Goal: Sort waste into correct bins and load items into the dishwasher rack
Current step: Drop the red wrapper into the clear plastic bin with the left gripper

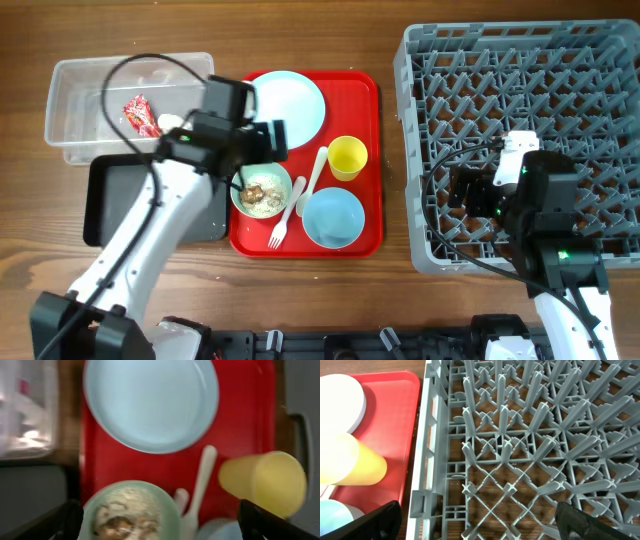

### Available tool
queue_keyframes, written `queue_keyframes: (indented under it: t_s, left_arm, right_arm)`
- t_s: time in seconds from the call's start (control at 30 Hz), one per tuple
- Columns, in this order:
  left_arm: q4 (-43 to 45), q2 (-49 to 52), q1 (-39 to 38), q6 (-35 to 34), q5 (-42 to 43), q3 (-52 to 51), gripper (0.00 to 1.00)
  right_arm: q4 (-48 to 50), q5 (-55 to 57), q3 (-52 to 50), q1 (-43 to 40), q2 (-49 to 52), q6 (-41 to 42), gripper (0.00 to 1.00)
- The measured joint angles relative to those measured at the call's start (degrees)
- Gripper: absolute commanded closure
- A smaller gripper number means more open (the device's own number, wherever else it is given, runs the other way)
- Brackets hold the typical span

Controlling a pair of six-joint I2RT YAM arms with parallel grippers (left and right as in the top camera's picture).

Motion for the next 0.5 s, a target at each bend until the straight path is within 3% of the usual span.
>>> queue_keyframes:
  t_s: [0.07, 0.3, 0.4, 0.43, 0.5]
  left_arm:
    - [-0.07, 0.72, -4.13, -3.52, 1.22, 0.00, 0.16]
    - [0.11, 14.05, -10.97, -8.07, 1.42, 0.00, 0.37]
    - [0.70, 19.28, -11.04, -8.74, 1.40, 0.00, 0.68]
    - [1.31, 20.76, -11.04, -8.57, 1.25, 0.00, 0.86]
    - [1.36, 21.40, -11.04, -8.72, 1.14, 0.00, 0.96]
  right_arm:
    - [0.00, -0.02, 0.00, 0.00, 0.00, 0.00, 0.00]
    - [0.00, -0.42, 0.00, 0.00, 0.00, -0.02, 0.00]
    - [0.00, -0.44, 0.00, 0.00, 0.00, 0.00, 0.00]
    - [0.00, -0.42, 0.00, 0.00, 0.00, 0.00, 0.00]
    - [0.00, -0.44, 0.00, 0.00, 0.00, 0.00, 0.00]
